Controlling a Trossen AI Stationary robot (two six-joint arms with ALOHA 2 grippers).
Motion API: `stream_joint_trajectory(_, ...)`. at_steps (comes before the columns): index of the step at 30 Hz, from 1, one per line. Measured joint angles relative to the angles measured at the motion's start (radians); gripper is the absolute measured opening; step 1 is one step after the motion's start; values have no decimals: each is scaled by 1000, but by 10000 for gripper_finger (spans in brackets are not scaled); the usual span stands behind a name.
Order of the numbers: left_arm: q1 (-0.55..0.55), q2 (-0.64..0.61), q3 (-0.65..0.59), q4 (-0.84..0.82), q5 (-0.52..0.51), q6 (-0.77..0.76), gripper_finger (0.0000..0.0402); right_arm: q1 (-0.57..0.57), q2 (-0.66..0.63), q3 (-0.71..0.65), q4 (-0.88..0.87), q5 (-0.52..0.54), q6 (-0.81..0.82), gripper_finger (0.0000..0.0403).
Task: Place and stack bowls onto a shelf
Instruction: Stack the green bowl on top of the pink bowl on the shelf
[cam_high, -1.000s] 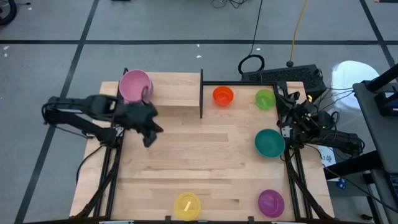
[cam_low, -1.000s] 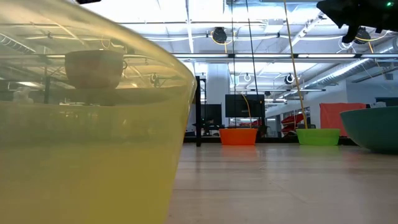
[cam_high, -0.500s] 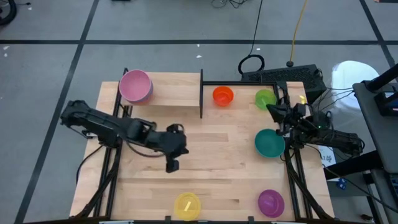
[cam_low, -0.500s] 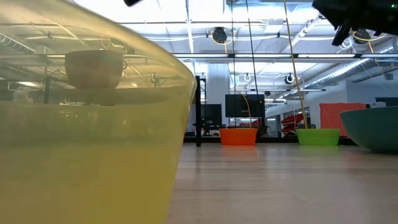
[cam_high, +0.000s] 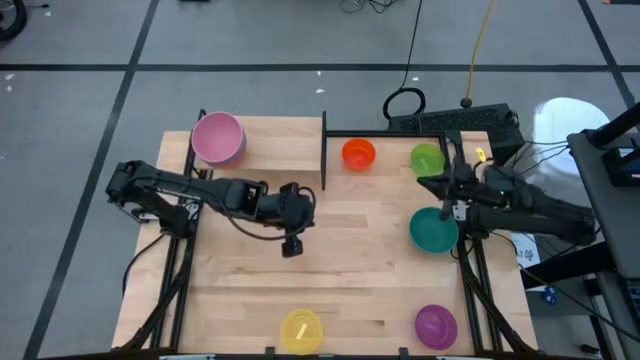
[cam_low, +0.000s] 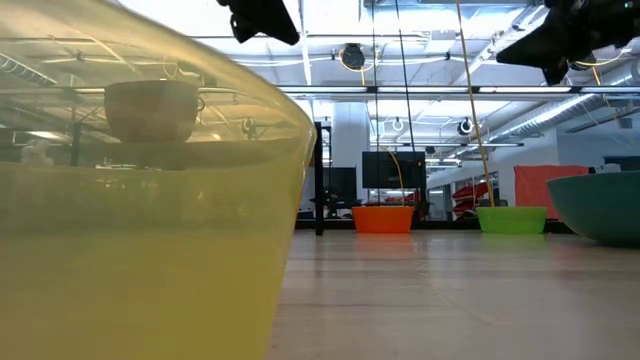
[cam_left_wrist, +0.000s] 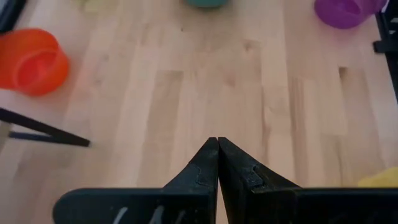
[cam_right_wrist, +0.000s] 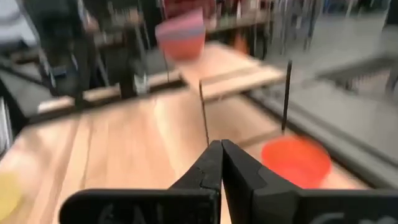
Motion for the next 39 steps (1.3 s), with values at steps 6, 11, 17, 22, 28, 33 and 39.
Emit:
stream_joint_trajectory(6,21,-1,0,0,0,49,10,0,168,152,-249,-100,145,0)
stream_joint_trajectory(11,36,-1,0,0,1,73,10,0,247,180,-342,-177,230,15)
stream_joint_trajectory(17,43,-1,0,-1,1,103,10,0,305,180,-435,-264,314,69)
stream_joint_trajectory(22,43,-1,0,-3,2,136,10,0,339,180,-484,-363,389,103)
stream_joint_trajectory(28,43,-1,0,-7,2,143,10,0,403,180,-619,-332,439,104)
stream_joint_trajectory(33,43,-1,0,-7,2,143,10,0,472,180,-619,-403,562,98)
stream_joint_trajectory(39,43,-1,0,-10,2,143,10,27,569,180,-580,-487,591,98)
